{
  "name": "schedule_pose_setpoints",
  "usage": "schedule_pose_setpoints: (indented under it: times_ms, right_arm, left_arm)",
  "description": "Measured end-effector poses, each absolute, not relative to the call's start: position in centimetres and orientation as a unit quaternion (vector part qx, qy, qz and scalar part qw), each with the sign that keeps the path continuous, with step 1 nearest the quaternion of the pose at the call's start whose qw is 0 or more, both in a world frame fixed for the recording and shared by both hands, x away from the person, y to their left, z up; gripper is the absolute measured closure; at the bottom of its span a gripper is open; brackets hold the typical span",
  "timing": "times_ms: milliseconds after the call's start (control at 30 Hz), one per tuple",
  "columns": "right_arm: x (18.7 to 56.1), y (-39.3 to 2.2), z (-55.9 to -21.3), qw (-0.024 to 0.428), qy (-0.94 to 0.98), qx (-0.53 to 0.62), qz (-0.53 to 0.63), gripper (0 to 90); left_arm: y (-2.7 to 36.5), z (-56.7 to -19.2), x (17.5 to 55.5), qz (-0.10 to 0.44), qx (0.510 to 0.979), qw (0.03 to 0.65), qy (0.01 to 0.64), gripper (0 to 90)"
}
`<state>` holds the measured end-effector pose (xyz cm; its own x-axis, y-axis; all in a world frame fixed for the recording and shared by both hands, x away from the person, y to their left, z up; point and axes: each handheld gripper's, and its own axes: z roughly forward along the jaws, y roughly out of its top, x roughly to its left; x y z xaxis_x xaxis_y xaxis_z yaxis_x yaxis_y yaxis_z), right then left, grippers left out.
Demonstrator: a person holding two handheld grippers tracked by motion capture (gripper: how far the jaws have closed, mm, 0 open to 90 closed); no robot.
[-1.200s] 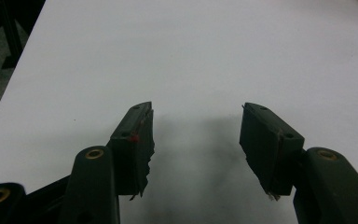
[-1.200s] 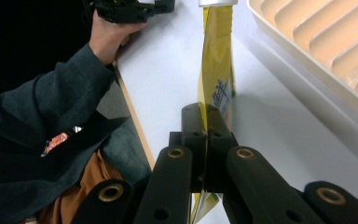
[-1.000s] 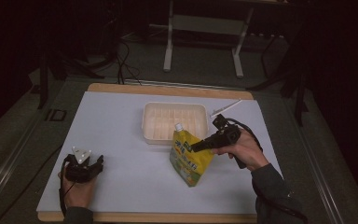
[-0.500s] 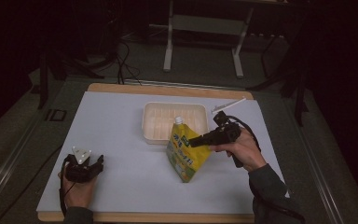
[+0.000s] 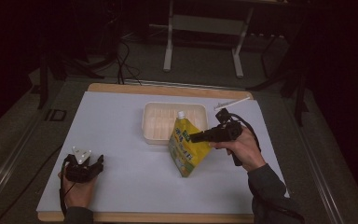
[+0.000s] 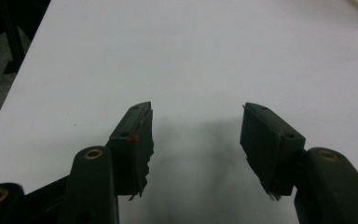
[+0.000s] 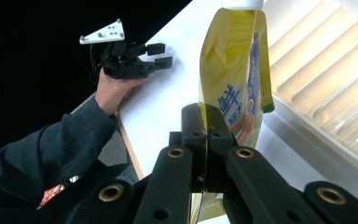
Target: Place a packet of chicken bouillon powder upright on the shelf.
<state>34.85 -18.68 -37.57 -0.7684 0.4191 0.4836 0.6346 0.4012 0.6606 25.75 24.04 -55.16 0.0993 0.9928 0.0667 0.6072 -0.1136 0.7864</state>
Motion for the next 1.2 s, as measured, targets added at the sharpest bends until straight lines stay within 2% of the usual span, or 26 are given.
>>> schedule_pose_setpoints:
  times_ms: [1200]
  right_arm:
    - [35.1, -19.1, -35.0, 0.075, -0.798, -0.342, -0.49, 90.0]
  left_arm:
    - [24.0, -55.1, 25.7, 0.316, 0.675, 0.31, 0.591, 43.3]
